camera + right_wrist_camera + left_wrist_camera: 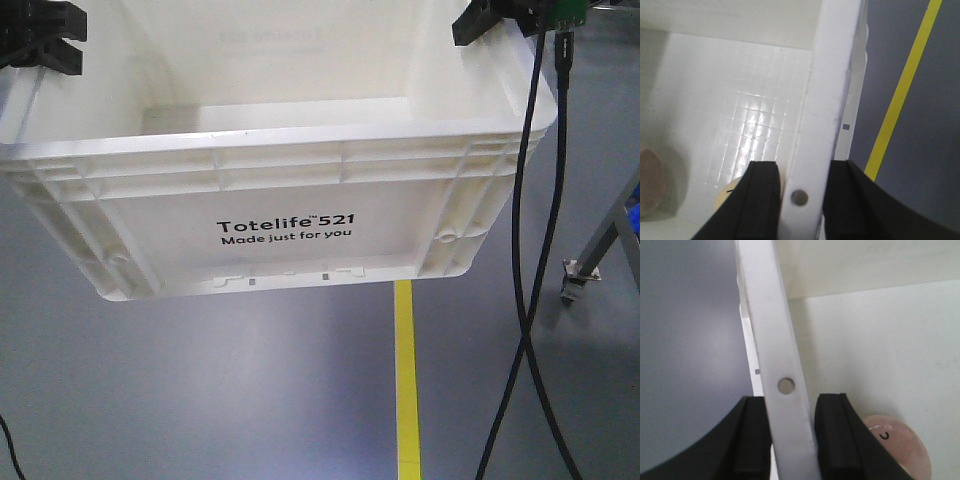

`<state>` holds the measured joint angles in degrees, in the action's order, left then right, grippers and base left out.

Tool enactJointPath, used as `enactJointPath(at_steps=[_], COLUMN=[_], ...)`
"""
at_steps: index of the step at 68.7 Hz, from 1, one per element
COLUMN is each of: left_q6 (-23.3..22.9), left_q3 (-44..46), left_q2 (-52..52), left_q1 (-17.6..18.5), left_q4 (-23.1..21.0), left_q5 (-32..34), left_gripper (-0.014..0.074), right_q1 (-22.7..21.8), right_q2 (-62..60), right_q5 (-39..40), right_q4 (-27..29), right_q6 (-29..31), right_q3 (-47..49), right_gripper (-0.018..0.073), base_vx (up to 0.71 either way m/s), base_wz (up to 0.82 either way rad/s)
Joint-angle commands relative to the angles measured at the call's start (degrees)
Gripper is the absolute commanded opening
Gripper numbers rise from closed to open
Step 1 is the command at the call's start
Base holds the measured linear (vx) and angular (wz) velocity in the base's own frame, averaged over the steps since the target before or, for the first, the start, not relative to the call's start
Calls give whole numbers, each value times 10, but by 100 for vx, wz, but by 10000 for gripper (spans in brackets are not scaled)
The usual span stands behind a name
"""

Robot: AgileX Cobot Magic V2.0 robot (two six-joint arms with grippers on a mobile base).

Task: Place moving items into box and shelve
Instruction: 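Keep both grippers clamped on the crate rims while driving across the floor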

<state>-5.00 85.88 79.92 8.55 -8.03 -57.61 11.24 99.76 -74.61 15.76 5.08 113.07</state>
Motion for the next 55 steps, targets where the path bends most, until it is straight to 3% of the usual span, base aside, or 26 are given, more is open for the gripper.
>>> enactJointPath(at_steps=[1,55], left_q6=[16,16], left_q3=[20,20], left_q2=[-28,-28], left_q1=[10,10], left_q4=[-48,-48], left_q5=[74,74], left_gripper=[-17,-17], right_q1=[5,5], right_q2=[-37,-37], right_q5=[11,11], right_q4=[81,81], right_q6=[11,11], right_q3=[24,24], right_gripper=[-11,-11], base_vx=[55,54], base_wz=[-13,-8])
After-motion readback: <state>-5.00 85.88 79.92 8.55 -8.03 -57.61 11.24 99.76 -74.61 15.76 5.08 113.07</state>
